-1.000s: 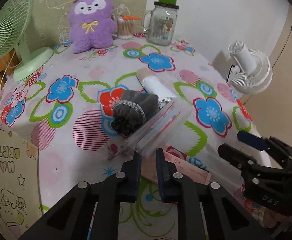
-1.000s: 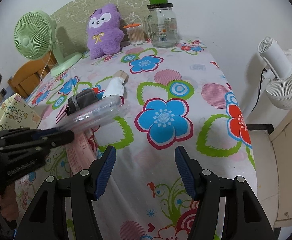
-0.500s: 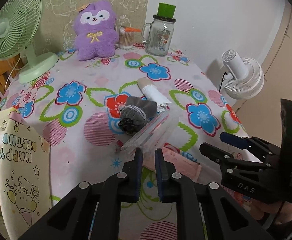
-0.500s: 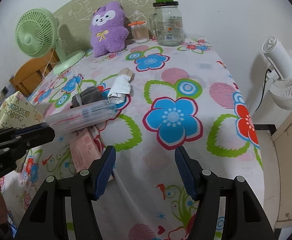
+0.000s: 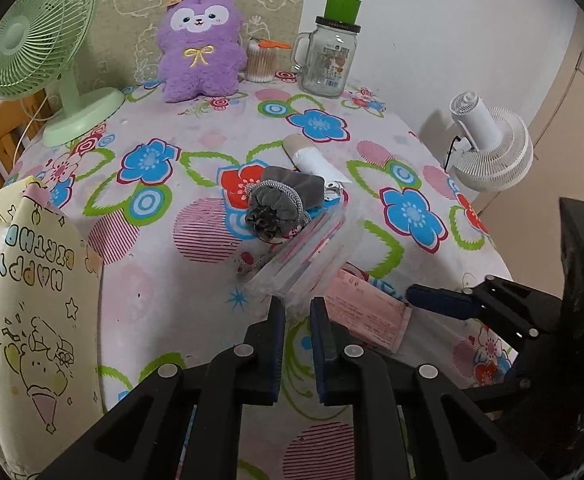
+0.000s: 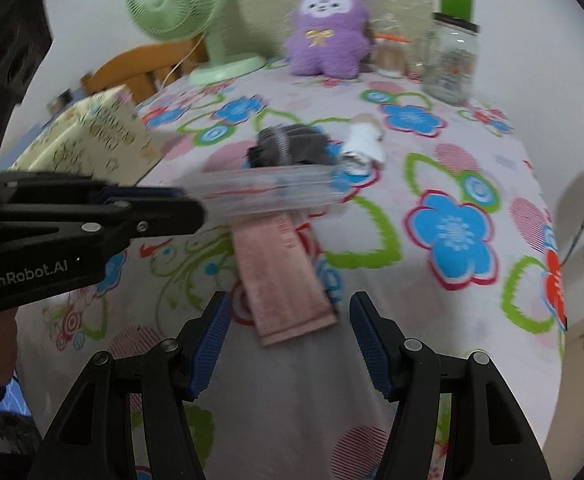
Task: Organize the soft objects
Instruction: 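Lift the clear bag with the left tool while the right moves to the pink paper slip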
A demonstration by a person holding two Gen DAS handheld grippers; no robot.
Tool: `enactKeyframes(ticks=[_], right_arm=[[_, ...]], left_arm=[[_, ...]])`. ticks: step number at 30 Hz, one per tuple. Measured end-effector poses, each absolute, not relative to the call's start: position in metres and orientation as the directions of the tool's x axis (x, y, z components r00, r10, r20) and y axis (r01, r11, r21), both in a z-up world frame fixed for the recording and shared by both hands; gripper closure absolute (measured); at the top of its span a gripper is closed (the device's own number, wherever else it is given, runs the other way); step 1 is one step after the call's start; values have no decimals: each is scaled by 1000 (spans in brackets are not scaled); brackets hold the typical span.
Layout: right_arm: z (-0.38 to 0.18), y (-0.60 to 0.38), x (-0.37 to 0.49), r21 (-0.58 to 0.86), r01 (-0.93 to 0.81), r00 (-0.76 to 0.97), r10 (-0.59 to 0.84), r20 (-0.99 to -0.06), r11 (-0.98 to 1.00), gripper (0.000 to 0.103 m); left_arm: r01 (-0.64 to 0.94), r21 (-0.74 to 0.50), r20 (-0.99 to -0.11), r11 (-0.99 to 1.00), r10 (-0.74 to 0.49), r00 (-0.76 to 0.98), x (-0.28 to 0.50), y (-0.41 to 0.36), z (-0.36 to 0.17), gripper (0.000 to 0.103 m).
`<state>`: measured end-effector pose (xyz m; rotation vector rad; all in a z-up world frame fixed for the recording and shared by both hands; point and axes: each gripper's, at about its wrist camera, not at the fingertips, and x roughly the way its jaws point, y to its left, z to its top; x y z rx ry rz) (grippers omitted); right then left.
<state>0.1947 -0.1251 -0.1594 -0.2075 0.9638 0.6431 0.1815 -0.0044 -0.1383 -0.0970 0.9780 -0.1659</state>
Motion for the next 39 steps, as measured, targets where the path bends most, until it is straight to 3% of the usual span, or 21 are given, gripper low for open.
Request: enactKeyframes(ticks=[4,8,10,12,16,18,22,23,25,28,29,32,34,39], right_arm=[[-163,-118,199,93,-601,404,403,-821,794,38],[-164,-114,201,55,-612,419,383,-823,789,40],[-164,-114,199,16,-616,440,361,-822,787,52],[-164,-118,198,33,-618,437,378,-816,785,55],[-164,-122,197,43,-614,441,389,-809,788,56],[-163,-122,195,31,-615,444,378,-812,788,58],[-161,-129,192,-21,-593,471,326,-820,805,58],[-160,-134,193,-22,-582,477,319,-819,813,58],[-159,-148,195,-15,-545,489,303,-818,838,59],[-159,-166,199,-6,-496,500,280,-819,868,58],[-159,-171,199,0,-485,502,278,-819,875,58],[-159,-180,201,17,-462,508,280,-815,887,58],[-159,-183,202,26,-450,509,281,-814,893,58],[-160,-187,203,39,-437,511,283,-812,899,58]], left_arm=[[91,-152,-827,984,-177,533,183,-6,-144,90],[99,-137,-839,986,-169,517,189,-10,-149,67],[99,-132,-840,986,-164,517,191,-12,-150,61],[103,-135,-841,986,-169,515,193,-14,-150,50],[106,-111,-849,988,-150,506,203,-20,-153,46],[103,-108,-849,989,-145,507,207,-20,-154,38],[100,-90,-847,991,-129,515,218,-22,-157,38],[100,-93,-850,991,-131,510,222,-22,-160,39],[104,-100,-853,989,-139,504,225,-22,-163,61],[116,-90,-849,989,-137,510,225,-28,-167,70],[120,-97,-851,988,-145,505,226,-29,-168,77],[121,-105,-849,987,-152,506,227,-29,-167,83],[121,-122,-848,985,-167,504,227,-27,-167,94],[129,-159,-823,979,-203,530,219,-27,-154,95]])
